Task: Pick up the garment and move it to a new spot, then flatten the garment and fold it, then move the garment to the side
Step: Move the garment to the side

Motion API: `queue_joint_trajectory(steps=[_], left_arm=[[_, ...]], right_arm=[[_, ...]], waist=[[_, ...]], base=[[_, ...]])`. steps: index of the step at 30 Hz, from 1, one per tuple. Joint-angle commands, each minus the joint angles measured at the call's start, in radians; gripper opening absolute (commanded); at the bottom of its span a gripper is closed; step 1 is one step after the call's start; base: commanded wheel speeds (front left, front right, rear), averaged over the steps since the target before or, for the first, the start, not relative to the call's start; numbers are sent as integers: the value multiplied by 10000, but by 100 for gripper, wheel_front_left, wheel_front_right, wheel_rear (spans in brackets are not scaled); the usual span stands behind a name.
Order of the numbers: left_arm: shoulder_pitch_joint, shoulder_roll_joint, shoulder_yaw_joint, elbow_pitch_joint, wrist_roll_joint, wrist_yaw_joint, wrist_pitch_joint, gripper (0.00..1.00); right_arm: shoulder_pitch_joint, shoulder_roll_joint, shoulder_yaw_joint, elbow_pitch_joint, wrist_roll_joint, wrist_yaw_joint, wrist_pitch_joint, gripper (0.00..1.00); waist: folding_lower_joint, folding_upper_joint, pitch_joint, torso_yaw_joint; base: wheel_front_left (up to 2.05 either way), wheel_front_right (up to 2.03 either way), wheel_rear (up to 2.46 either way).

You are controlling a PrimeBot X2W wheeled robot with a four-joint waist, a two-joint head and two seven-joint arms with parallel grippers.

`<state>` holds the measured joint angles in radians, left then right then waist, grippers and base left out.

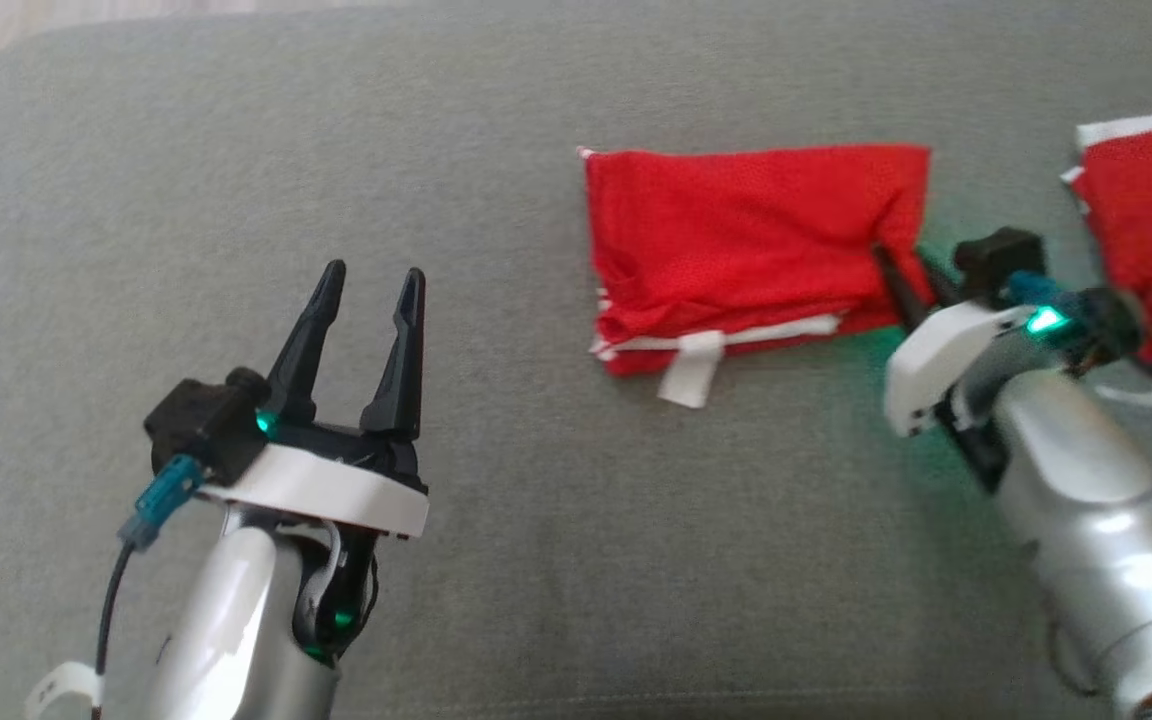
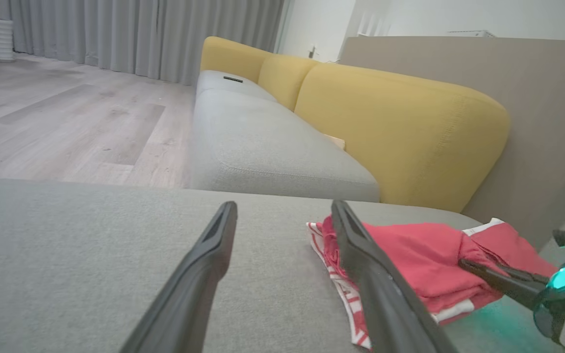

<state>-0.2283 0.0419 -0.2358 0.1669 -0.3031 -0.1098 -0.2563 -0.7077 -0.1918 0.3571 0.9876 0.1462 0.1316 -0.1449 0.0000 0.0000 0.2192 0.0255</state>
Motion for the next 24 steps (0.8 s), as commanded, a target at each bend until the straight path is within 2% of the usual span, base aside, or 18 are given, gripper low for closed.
queue_joint_trajectory(steps=[1, 7, 12, 17, 24], left_arm=[[-179, 83, 399, -357, 41, -2, -55, 100], [-249, 83, 436, -415, 115, -38, -55, 100], [-437, 83, 361, -444, 138, -58, -55, 100], [-673, 83, 297, -418, 219, -88, -55, 100], [-1064, 83, 161, -407, 265, -134, -55, 100]], right_arm=[[-384, -214, 207, -411, -149, -9, -213, 0], [-586, -1647, 655, -1046, -439, -9, -301, 0], [-936, -2974, 702, -1410, -326, -9, -83, 0], [-1432, -4051, 607, -1391, -320, -9, 142, 0], [-1871, -5105, 351, -709, -695, -9, 641, 0]], waist=[[0, 0, -98, -303], [0, 0, 26, -909], [0, 0, 345, -1156], [0, 0, 777, -1217], [0, 0, 1394, -989]], base=[[0, 0, 0], [0, 0, 0], [0, 0, 0], [0, 0, 0], [0, 0, 0]])
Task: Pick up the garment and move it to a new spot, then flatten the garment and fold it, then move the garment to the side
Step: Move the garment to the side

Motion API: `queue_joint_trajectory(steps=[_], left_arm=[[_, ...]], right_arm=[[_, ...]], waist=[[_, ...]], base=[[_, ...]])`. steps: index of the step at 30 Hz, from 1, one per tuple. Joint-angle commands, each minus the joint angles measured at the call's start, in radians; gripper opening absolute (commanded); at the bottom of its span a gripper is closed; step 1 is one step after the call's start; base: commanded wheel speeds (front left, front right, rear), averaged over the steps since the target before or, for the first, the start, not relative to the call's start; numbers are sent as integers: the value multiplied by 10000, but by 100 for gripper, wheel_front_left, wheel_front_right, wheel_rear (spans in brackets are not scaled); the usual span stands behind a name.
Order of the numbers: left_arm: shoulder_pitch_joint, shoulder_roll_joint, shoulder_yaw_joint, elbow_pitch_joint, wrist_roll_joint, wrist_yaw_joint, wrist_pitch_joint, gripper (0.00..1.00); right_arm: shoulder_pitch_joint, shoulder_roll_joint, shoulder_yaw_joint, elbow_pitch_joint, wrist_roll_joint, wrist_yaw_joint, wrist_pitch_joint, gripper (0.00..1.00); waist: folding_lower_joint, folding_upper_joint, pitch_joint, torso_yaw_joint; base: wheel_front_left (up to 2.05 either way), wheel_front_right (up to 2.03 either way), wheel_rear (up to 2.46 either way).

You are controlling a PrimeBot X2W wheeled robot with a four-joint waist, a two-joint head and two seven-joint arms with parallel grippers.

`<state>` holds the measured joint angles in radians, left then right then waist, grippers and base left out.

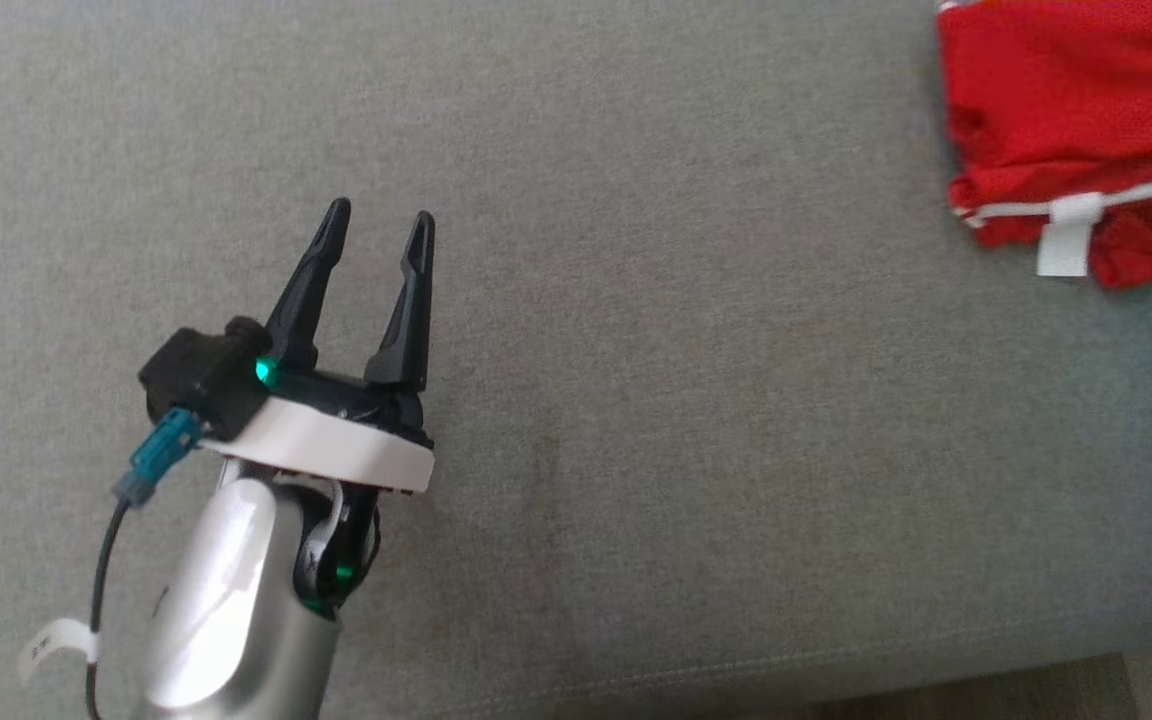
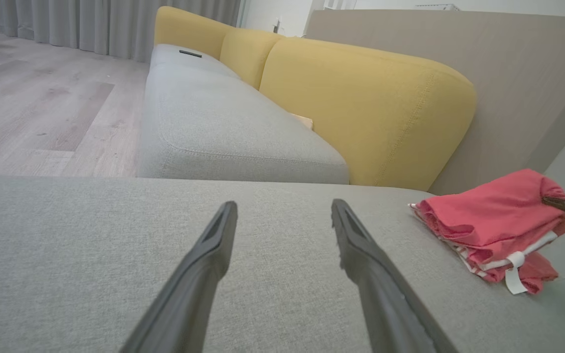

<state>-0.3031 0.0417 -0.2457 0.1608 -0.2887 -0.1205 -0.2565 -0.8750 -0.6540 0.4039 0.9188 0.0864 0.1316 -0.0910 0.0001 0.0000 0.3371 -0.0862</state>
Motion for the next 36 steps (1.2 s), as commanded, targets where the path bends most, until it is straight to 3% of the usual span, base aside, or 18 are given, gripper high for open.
queue_joint_trajectory(steps=[1, 12, 14, 15, 21, 27, 36], left_arm=[[-355, 85, 255, -345, 118, -31, -53, 100], [-591, 85, 246, -306, 172, -66, -53, 100], [-605, 85, 253, -284, 183, -71, -53, 100], [-618, 85, 261, -265, 191, -73, -53, 100], [-614, 85, 355, -169, 176, -84, -53, 100], [-211, 85, 526, -199, 104, -91, -53, 100], [704, 85, 888, -569, 99, -94, -53, 100]], right_arm=[[-235, -574, -243, 99, -132, -9, 174, 0], [-455, -825, -1321, 914, -897, -9, 264, 0], [-430, -726, -1564, 983, -1050, -9, 171, 94], [-416, -660, -1702, 1020, -1102, -9, 141, 100], [-310, -178, -2323, 985, -1393, -9, -9, 100], [101, 764, -2836, 330, -1269, -9, -704, 100], [1604, 2630, -3104, -2102, 476, -9, -1458, 100]], waist=[[-1, 0, 295, 165], [-1, 0, 788, 367], [-1, 0, 793, 360], [-1, 0, 785, 351], [-1, 0, 420, 259], [-1, 0, -669, 128], [-1, 0, -2199, 11]], base=[[0, 0, 0], [0, 0, 0], [0, 0, 0], [0, 0, 0], [0, 0, 0], [0, 0, 0], [0, 0, 0]])
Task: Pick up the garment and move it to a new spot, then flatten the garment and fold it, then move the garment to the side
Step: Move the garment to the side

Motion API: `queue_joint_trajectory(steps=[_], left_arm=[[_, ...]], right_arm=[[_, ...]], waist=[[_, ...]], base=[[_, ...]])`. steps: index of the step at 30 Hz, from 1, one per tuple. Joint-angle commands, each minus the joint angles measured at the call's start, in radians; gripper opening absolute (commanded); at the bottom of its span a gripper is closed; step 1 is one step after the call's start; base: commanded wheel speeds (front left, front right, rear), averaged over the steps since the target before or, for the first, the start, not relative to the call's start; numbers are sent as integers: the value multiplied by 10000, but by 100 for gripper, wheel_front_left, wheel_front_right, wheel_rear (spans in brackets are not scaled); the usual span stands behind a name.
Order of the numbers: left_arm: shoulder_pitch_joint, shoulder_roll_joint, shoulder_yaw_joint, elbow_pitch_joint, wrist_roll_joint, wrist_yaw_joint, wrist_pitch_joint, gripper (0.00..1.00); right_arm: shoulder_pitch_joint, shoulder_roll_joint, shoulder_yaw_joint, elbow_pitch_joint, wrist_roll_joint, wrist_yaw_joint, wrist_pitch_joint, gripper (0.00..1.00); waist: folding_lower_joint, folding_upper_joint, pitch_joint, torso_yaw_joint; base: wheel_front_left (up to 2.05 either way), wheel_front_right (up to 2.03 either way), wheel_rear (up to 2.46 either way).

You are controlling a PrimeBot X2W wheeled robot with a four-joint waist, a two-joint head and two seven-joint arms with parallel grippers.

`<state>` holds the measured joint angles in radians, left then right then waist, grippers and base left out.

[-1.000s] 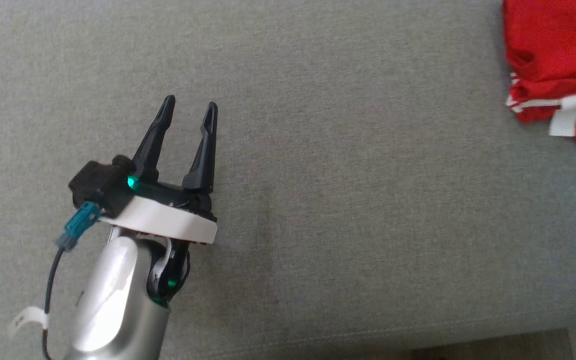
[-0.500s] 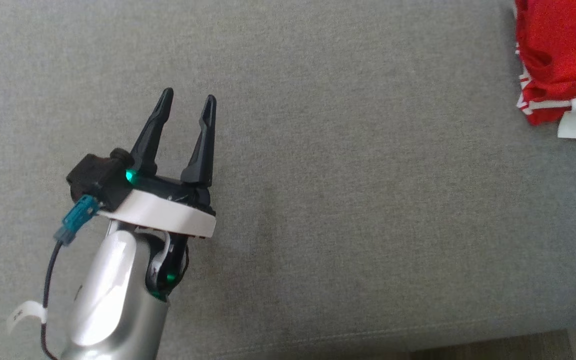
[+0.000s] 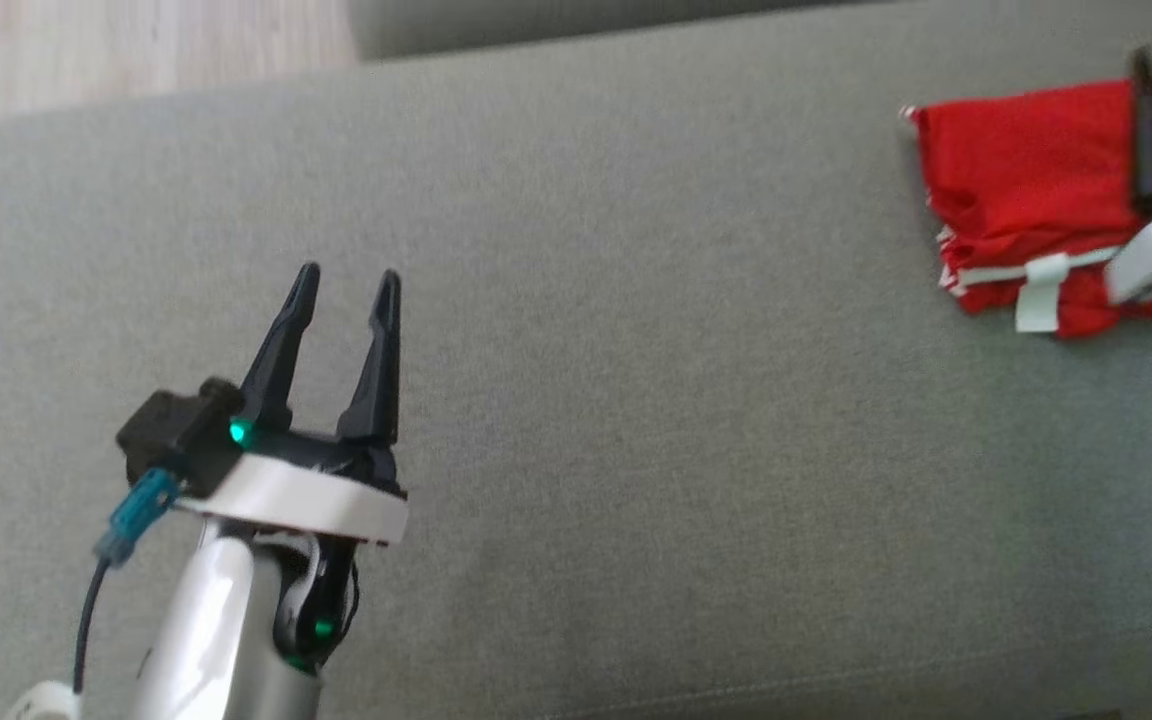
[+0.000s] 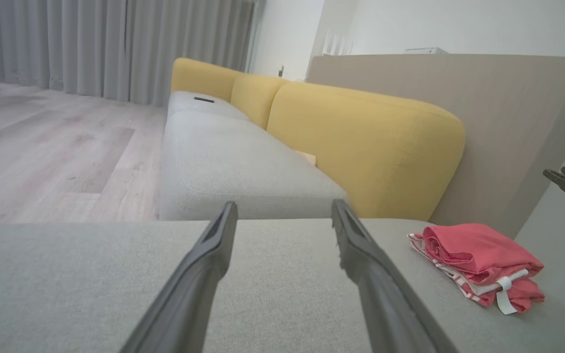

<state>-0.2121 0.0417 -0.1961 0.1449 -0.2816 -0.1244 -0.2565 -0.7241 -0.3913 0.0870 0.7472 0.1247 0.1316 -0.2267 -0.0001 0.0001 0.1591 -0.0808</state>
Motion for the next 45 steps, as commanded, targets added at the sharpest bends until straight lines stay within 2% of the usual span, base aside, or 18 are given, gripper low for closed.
queue_joint_trajectory(steps=[1, 9, 10, 14, 19, 27, 45], left_arm=[[-101, 85, 404, -438, 25, -56, -53, 100], [657, 85, 488, -587, -106, 9, -53, 100], [657, 85, 488, -587, -106, 9, -53, 100], [1021, 85, 525, -596, -221, 117, -53, 100], [1398, 85, 512, -631, -325, 258, -53, 100], [1602, 85, 542, -798, -612, 570, -53, 100], [1557, 85, 654, -939, -361, 970, -53, 100]], right_arm=[[369, 216, 29, -738, 245, -9, -129, 100], [2975, 1816, -266, -3084, 1129, -9, -226, 100], [2975, 1816, -266, -3084, 1129, -9, -226, 100], [4063, 2609, -424, -3634, 1143, -9, -255, 100], [4988, 3135, -593, -3999, 985, -9, -312, 100], [5701, 3386, -464, -4519, 680, -9, -347, 100], [5705, 3409, -360, -4839, 955, -9, -349, 100]], waist=[[1, -1, -556, -36], [1, -1, -1205, 86], [1, -1, -1205, 86], [1, -1, -1400, 142], [1, -1, -1494, 203], [1, -1, -1519, 283], [1, -1, -1444, 304]], base=[[0, 0, 0], [0, 0, 0], [0, 0, 0], [0, 0, 0], [0, 0, 0], [0, 0, 0], [0, 0, 0]])
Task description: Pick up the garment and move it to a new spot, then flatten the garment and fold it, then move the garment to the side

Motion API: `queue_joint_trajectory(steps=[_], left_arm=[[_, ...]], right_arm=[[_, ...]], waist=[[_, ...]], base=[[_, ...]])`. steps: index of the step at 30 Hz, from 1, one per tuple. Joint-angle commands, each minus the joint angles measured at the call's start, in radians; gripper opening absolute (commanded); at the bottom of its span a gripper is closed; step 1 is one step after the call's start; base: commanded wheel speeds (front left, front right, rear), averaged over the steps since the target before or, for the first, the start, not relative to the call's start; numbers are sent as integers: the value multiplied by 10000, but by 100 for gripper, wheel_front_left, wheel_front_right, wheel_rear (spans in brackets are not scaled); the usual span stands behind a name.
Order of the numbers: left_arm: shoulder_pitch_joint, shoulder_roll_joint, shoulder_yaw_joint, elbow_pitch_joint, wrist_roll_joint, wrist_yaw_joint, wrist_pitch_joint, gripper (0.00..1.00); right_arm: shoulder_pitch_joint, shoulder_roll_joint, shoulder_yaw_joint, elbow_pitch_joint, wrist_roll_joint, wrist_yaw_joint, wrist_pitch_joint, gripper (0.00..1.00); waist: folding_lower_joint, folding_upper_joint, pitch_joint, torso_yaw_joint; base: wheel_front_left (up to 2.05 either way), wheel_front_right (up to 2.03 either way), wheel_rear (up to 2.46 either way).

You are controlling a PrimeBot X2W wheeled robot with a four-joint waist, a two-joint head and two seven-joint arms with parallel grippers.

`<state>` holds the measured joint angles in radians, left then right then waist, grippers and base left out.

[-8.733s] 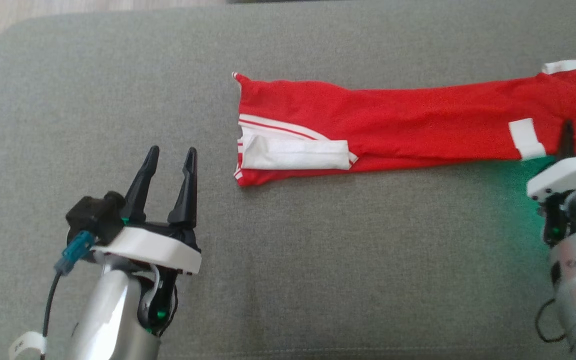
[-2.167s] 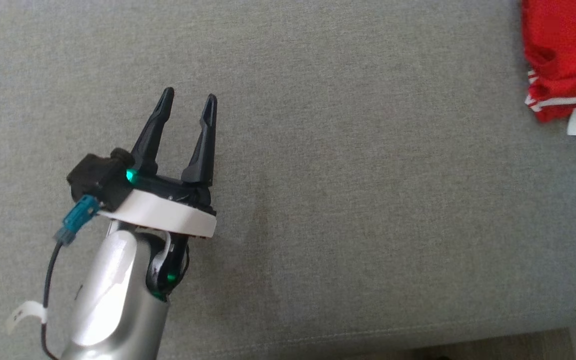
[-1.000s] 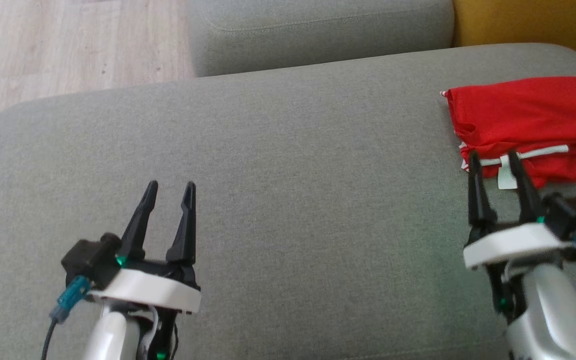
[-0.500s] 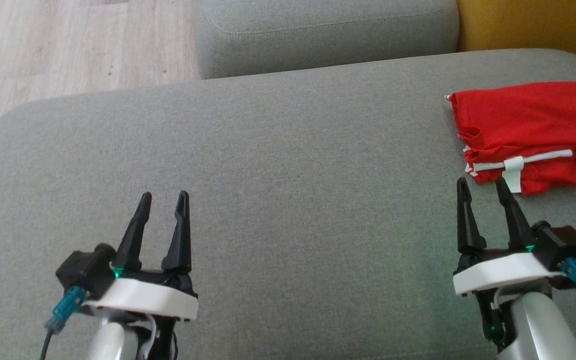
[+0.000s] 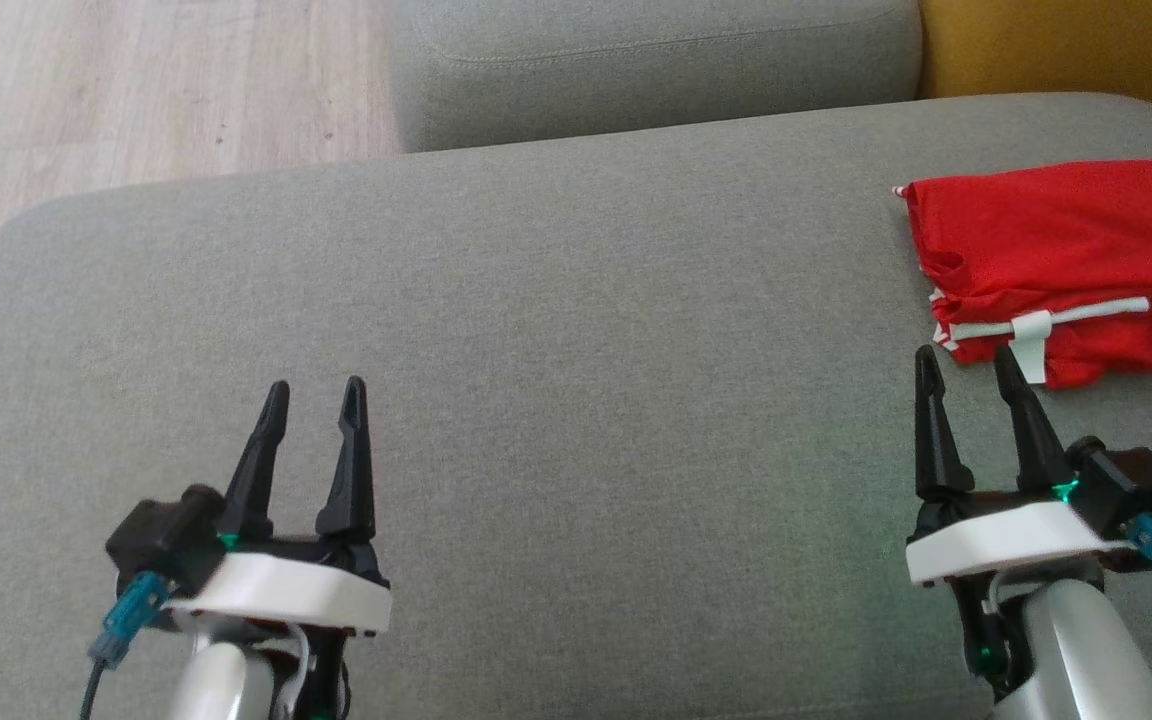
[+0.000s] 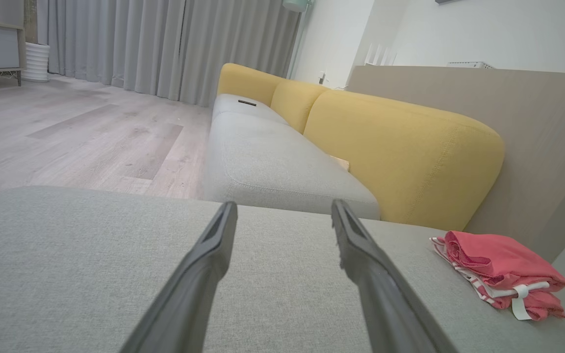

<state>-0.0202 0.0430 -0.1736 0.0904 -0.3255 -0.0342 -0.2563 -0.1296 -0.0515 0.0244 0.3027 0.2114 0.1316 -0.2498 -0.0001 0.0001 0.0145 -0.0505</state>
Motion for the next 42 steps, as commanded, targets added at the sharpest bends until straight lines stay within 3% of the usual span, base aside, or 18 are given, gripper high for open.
queue_joint_trajectory(steps=[1, 27, 28, 32, 42], left_arm=[[-357, 72, 452, -390, 95, 95, -55, 100], [-295, 72, 583, -248, 619, 710, -55, 100], [1, 0, 244, 78, 586, 699, 0, 0], [216, -25, 217, 665, 542, 687, 16, 0], [136, 26, 373, 731, -586, 559, 267, 0]], right_arm=[[-240, 11, 273, -399, 91, -9, -119, 100], [-261, 12, 367, -478, 149, -9, -120, 100], [-2, 2, 94, -94, 87, 0, -10, 0], [190, 33, 94, 417, 130, 0, 41, 0], [192, 29, -22, 337, 1248, -1, 328, 0]], waist=[[1, -1, 1, 3], [1, -1, 81, -63], [1, -1, 82, -64], [1, -1, 84, -64], [1, -1, 68, -19]], base=[[0, 0, 0], [0, 0, 0], [0, 0, 0], [0, 0, 0], [0, 0, 0]])
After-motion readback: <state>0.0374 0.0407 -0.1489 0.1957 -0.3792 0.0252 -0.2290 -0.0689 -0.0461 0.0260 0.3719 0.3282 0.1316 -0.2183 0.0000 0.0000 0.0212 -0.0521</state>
